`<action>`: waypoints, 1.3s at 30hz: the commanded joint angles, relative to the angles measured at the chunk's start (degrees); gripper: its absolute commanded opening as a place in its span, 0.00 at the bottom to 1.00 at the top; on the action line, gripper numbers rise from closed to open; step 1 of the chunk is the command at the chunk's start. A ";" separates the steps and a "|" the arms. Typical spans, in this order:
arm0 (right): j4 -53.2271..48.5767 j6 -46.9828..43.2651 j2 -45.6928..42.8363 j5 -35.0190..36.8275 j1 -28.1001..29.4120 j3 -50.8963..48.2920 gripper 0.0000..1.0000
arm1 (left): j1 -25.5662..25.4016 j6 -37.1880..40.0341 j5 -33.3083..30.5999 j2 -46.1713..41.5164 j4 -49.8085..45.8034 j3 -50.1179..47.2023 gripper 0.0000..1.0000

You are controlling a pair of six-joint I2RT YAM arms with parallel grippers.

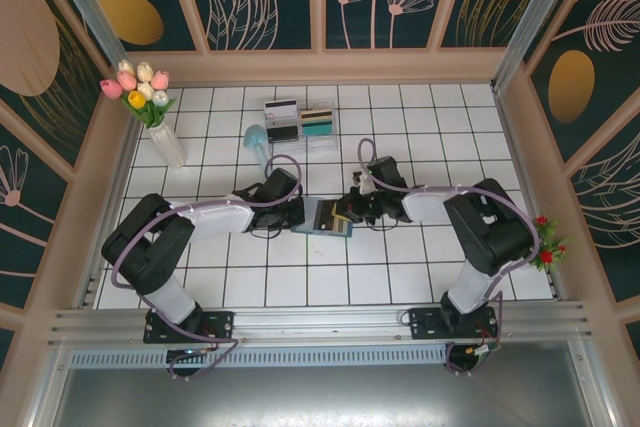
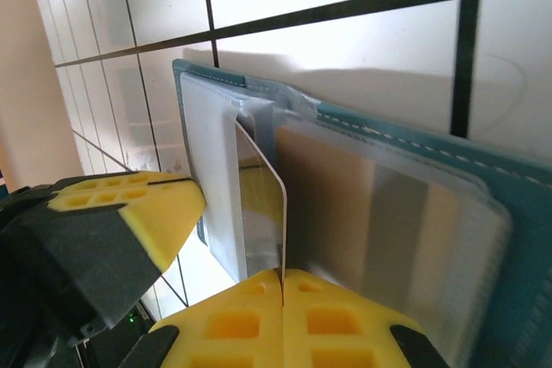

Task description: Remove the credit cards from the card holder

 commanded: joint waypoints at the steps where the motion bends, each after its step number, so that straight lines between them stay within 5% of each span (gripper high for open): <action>1: -0.28 -1.74 -5.08 -1.44 -0.98 -1.95 0.03 | -0.32 0.20 -1.02 0.72 -4.62 -1.10 0.00; 9: 0.88 -1.99 -11.79 -3.22 -3.71 -4.57 0.02 | -0.16 -0.24 1.69 -1.34 -1.69 0.33 0.03; 18: 5.72 0.85 -17.75 -6.68 -6.93 -4.31 0.03 | 0.26 2.89 -0.06 -8.18 -6.68 7.99 0.43; 22: 12.82 5.17 -18.95 -8.70 -8.40 -4.65 0.03 | 2.76 1.23 -0.96 -13.31 -6.89 8.21 0.54; 28: 25.74 13.96 -19.10 -10.99 -8.62 -4.91 0.03 | 5.12 -5.93 7.91 -21.13 2.11 5.69 0.79; 34: 40.08 23.63 -17.51 -14.21 -8.23 -4.74 0.02 | 5.83 -8.67 11.43 -25.70 6.44 2.75 0.90; 39: 44.03 26.58 -15.61 -15.77 -6.83 -3.38 0.02 | 6.37 -11.21 17.95 -26.68 15.35 0.72 0.88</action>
